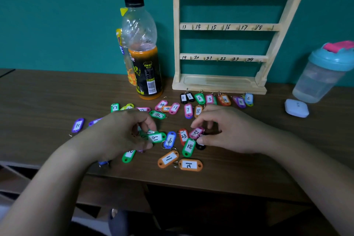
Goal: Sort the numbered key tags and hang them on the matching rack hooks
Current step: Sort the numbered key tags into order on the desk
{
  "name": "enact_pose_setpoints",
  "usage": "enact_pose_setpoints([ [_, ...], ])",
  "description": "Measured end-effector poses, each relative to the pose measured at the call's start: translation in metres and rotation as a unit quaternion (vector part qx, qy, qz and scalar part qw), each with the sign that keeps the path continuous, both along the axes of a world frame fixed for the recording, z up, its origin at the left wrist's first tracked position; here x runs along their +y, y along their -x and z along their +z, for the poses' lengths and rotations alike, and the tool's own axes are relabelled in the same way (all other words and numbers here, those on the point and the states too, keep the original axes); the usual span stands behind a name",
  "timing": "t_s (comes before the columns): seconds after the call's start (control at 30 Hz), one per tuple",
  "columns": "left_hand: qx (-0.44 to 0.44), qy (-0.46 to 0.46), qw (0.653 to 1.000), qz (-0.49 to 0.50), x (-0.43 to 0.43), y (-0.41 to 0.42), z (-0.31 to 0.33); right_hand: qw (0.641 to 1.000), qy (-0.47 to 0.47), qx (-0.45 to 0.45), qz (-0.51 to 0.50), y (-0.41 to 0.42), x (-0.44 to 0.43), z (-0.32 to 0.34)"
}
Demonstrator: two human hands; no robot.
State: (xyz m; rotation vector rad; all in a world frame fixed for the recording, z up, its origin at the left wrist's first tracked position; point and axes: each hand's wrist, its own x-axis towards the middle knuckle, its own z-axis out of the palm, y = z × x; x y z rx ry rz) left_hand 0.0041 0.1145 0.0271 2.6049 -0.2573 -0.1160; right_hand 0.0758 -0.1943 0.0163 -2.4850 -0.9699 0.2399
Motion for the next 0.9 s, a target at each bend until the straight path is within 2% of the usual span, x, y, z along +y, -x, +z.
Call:
enact_pose_setpoints([
  [0.3, -0.040, -0.019, 0.999, 0.007, -0.001, -0.005, -0.004, 0.998, -0.055, -0.041, -0.004, 0.009, 0.014, -0.010],
  [0.5, -0.021, 0.057, 0.998, 0.031, 0.011, -0.006, 0.000, 0.996, -0.072, -0.051, 0.004, 0.012, 0.017, -0.010],
  [0.67, -0.096, 0.033, 0.990, 0.098, 0.027, -0.008, 0.000, 0.994, -0.084, -0.075, 0.000, 0.017, 0.025, -0.007],
  [0.9, -0.086, 0.020, 0.988, 0.129, 0.040, -0.004, -0.002, 0.990, -0.104, -0.088, 0.021, 0.020, 0.042, -0.009],
])
